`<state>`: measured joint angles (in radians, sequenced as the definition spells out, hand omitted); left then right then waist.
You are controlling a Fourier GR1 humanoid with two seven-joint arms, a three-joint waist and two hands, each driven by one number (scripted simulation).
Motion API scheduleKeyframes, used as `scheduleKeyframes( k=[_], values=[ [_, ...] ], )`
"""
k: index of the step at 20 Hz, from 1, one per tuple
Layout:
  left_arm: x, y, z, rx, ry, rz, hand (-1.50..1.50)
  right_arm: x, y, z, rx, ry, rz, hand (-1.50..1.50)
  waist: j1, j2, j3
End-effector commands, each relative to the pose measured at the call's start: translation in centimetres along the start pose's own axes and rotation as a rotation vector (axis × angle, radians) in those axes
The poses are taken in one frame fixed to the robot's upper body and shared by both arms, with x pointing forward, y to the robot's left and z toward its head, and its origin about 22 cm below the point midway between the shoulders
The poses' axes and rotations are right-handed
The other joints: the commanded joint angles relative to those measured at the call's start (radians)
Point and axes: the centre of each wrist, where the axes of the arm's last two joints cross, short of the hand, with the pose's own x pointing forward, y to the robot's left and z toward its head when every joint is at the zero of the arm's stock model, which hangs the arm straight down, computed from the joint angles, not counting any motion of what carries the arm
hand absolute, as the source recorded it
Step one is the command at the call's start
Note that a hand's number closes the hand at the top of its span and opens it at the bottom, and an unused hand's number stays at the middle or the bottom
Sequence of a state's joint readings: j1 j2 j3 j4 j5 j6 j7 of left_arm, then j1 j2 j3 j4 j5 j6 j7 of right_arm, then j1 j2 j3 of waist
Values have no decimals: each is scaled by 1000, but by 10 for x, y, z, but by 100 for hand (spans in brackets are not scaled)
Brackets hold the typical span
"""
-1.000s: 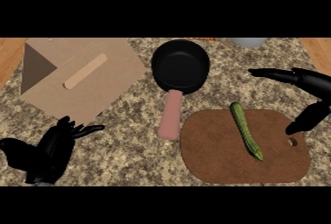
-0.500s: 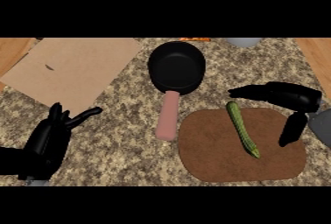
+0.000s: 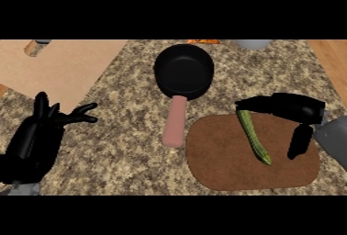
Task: Pick the squash from the cutting board and place it in the pot
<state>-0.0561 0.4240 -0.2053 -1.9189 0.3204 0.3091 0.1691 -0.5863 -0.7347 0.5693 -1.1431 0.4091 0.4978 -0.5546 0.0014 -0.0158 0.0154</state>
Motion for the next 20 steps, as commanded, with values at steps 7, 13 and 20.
scheduleKeyframes(
  k=[7,13,20],
  values=[
    [-18,27,-25,191,79,-52,0,-8,34,-15,29,37,17,-150,-12,21,-15],
    [-22,25,-26,183,71,-63,0,-16,44,-27,-15,53,21,-150,-4,27,-15],
    [-16,19,-26,174,66,-60,0,-19,56,-43,15,100,31,-150,-4,24,-15]
  ],
)
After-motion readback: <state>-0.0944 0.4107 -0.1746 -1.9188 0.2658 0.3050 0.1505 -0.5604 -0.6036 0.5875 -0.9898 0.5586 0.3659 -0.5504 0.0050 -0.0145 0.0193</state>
